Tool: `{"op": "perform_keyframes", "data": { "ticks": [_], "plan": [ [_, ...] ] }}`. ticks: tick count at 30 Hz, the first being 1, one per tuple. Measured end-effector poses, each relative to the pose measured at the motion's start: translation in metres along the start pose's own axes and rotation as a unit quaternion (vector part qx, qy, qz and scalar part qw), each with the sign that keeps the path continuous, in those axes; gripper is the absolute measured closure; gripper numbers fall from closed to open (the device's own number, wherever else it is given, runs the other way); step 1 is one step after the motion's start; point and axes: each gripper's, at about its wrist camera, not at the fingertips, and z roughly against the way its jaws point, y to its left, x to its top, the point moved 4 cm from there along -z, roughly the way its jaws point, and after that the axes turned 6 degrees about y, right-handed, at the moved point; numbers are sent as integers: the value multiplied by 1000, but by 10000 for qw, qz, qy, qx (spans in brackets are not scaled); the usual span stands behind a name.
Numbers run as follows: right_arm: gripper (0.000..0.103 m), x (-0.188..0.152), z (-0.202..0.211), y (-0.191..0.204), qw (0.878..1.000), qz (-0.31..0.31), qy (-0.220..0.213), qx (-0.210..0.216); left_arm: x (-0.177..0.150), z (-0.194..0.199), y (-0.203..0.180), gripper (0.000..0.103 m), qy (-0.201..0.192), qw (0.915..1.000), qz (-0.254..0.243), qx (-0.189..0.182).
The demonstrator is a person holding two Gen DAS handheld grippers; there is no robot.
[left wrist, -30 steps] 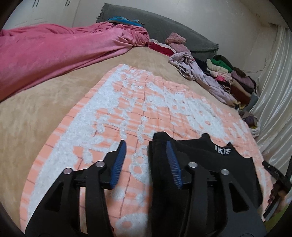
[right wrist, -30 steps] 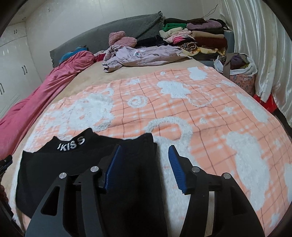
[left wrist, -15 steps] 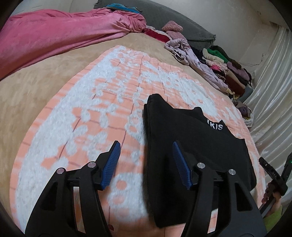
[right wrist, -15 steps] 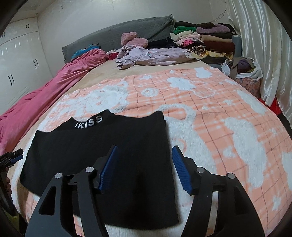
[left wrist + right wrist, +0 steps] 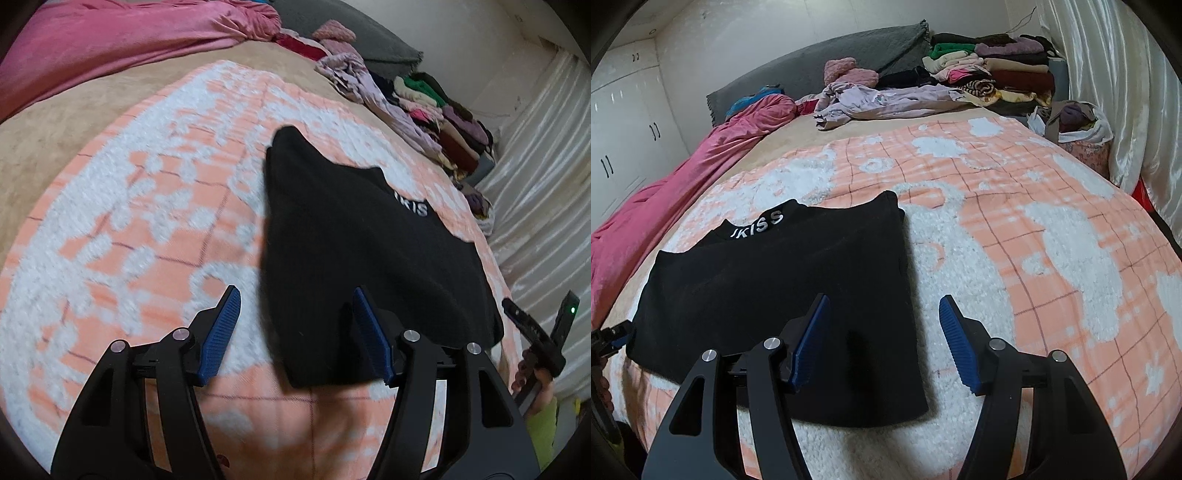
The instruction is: Fold small clothes
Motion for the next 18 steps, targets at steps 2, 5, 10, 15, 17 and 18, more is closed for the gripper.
{"op": "perform_keyframes", "data": {
  "ticks": [2,5,10,15,17,18],
  "plan": [
    [43,-1,0,-2,10000,-35,16,20,-2,-3,-2,48,46,9999,-65,63],
    [43,-3,-1,-4,10000,-66,50,52,-3,-9,-4,45,92,9997,-143,196],
    [43,-4,-8,-6,9998,-87,154,90,-1,-16,-7,45,94,9990,-280,322],
    [58,-6,-23,-11,9989,-228,376,157,-5,-19,-19,74,56,9967,-609,526],
    [77,-8,-27,-8,9981,-236,463,318,-7,-18,-24,83,30,9948,-793,635],
    [80,-8,-28,-7,9979,-249,473,372,-8,-18,-26,84,23,9939,-858,698]
  ]
}}
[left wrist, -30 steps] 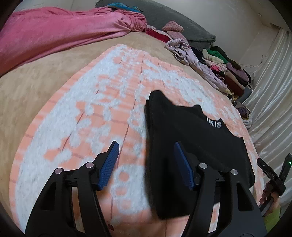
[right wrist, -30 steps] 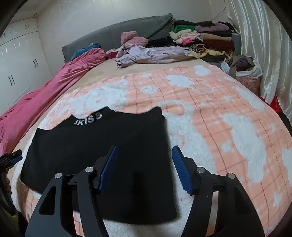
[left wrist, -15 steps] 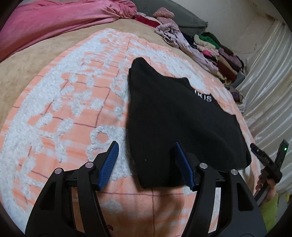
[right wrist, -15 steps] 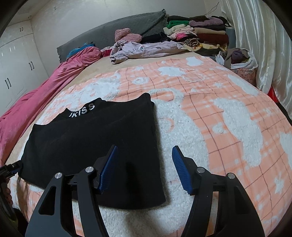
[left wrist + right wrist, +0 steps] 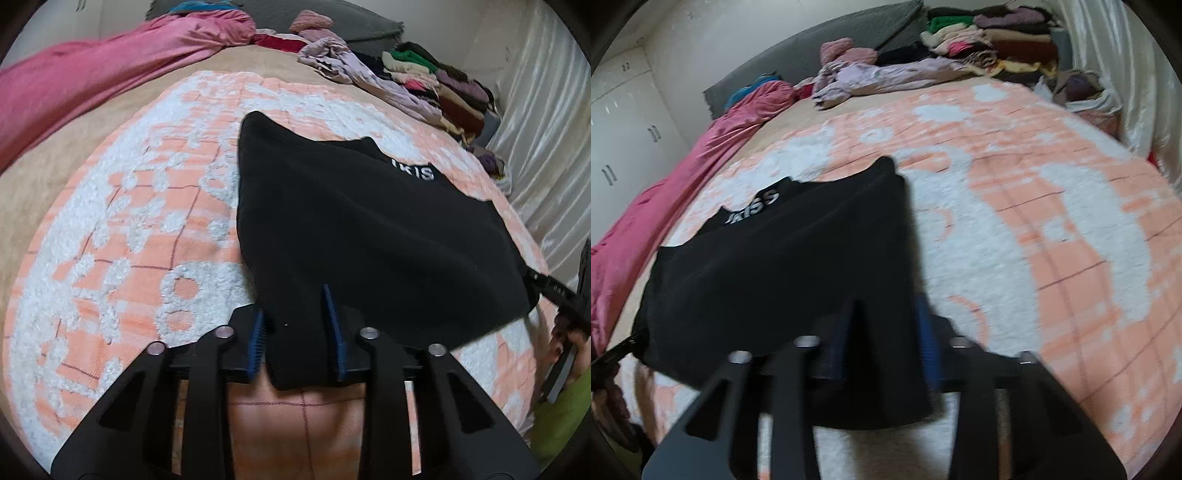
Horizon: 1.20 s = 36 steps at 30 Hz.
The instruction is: Fold small clothes
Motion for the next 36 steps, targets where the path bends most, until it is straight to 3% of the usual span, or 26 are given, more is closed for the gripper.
{"op": "perform_keyframes", "data": {
  "ticks": [2,5,11,16,19,22,29,36],
  "plan": [
    [90,1,3,2,10000,-13,-36,-5,-2,2,-2,88,-6,9999,-94,71],
    [96,4,11,2,9999,11,-151,-83,-4,7,1,88,7,10000,-52,48],
    [96,-4,10,-8,9994,63,-102,-309,-10,6,7,87,158,9998,50,88],
    [94,-11,2,-9,9978,183,-92,-623,-11,1,12,75,241,9995,123,146],
    [89,-11,5,-10,9977,130,-134,-650,-10,4,13,71,197,9996,168,119],
    [76,-11,13,-10,9965,108,-210,-800,-10,9,9,70,88,9999,77,115],
    [57,-15,32,-12,9970,-39,-335,-690,-7,25,-2,50,-234,9996,-128,56],
    [47,-18,47,3,9972,75,-453,-591,-6,33,-7,39,-414,9989,-223,8]
  ]
}}
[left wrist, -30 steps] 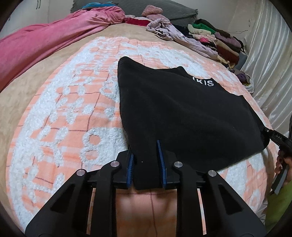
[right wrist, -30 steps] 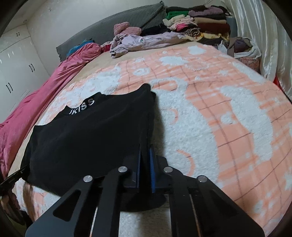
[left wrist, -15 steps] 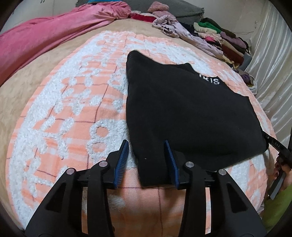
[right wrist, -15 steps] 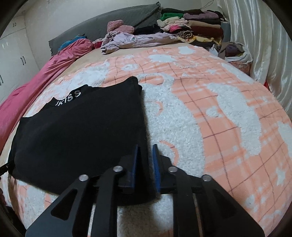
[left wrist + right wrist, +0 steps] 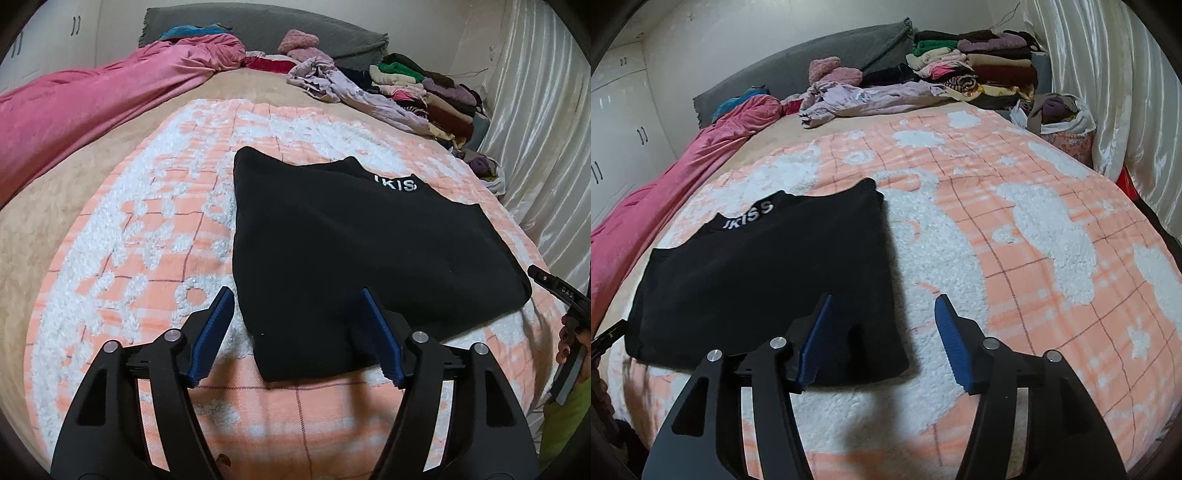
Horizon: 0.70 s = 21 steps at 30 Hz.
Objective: Fold small clothes
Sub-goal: 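Open both tools and back away from the sweatshirt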
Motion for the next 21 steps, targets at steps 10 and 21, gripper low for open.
{"op": "perform_keyframes", "data": {
  "ticks": [10,21],
  "plan": [
    [26,0,19,22,9997,104,-185,99,0,11,-4,20,-197,9998,-52,-62],
    [25,-3,30,61,9978,508,-238,360,5,18,2,10,-392,9992,40,13]
  ]
}}
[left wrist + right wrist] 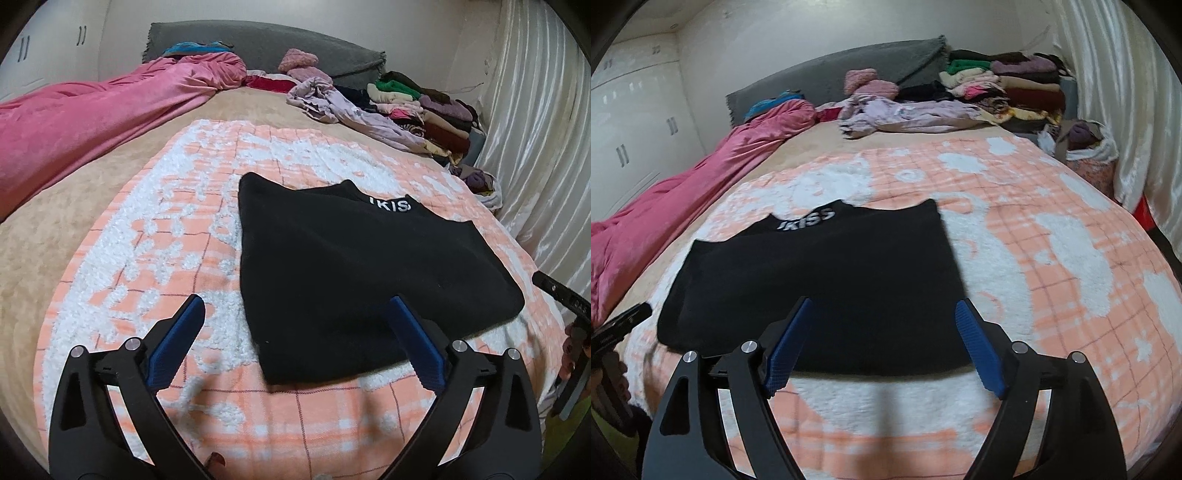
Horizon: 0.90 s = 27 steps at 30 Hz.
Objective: Fold small clothes
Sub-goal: 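Open both tools and back away from the sweatshirt, then close both tools on one side of the folded sweatshirt and lift it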
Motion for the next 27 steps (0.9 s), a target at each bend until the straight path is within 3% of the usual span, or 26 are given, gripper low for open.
{"op": "perform_keyframes", "data": {
  "ticks": [10,19,27],
  "plan": [
    [25,-14,-23,106,9892,1354,160,540,12,-16,24,10,225,9992,279,202],
    [25,-38,-49,201,9539,2909,145,725,43,-39,54,10,496,9951,826,213],
    [25,-58,-70,255,9201,3849,168,708,70,-75,56,10,831,9897,1134,-260]
  ]
}}
